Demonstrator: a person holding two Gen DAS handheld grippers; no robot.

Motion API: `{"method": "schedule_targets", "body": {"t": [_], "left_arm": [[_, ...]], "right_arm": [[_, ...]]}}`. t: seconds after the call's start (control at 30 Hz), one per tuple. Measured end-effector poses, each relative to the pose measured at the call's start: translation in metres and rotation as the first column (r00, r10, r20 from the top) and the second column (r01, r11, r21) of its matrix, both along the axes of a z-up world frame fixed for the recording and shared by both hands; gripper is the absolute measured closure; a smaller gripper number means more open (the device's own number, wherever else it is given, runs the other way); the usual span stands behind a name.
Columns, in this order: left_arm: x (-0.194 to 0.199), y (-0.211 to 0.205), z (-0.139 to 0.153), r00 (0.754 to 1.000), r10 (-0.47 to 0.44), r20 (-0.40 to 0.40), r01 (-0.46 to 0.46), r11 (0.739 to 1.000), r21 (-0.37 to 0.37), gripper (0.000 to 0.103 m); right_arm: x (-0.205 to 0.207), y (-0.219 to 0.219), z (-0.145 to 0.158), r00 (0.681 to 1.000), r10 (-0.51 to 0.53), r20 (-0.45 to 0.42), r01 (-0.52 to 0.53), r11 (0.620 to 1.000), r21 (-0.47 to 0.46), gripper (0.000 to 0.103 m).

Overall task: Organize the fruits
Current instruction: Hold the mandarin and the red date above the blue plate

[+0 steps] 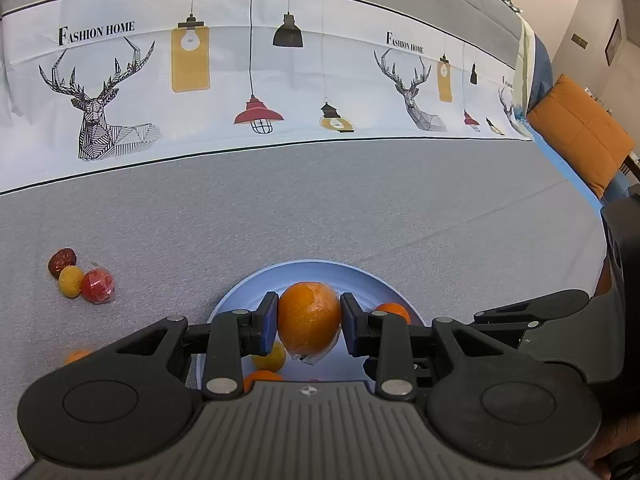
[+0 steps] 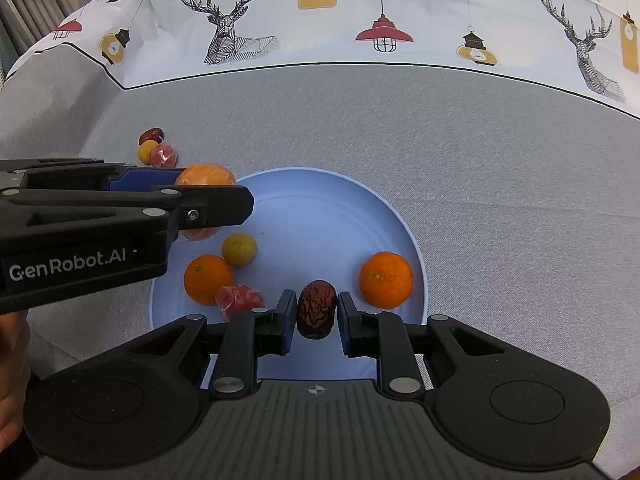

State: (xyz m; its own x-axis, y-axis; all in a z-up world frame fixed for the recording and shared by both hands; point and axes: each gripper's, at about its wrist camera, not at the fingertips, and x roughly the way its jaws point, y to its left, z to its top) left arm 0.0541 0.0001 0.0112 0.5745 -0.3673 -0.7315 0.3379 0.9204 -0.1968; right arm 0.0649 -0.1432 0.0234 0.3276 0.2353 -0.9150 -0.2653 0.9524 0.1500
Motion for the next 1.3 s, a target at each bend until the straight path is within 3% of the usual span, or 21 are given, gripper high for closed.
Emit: {"method": "schedule_targets", "body": {"t": [1.3], "left_arm": [[-0.0004, -0.0020, 0.0010, 1.000, -0.002, 0.005, 0.002, 1.000, -0.001, 0.067]], "right_arm": [[-0.0013, 0.0030, -0.0012, 1.000, 0.012, -0.006, -0.012, 1.000, -0.003, 0.080]]}}
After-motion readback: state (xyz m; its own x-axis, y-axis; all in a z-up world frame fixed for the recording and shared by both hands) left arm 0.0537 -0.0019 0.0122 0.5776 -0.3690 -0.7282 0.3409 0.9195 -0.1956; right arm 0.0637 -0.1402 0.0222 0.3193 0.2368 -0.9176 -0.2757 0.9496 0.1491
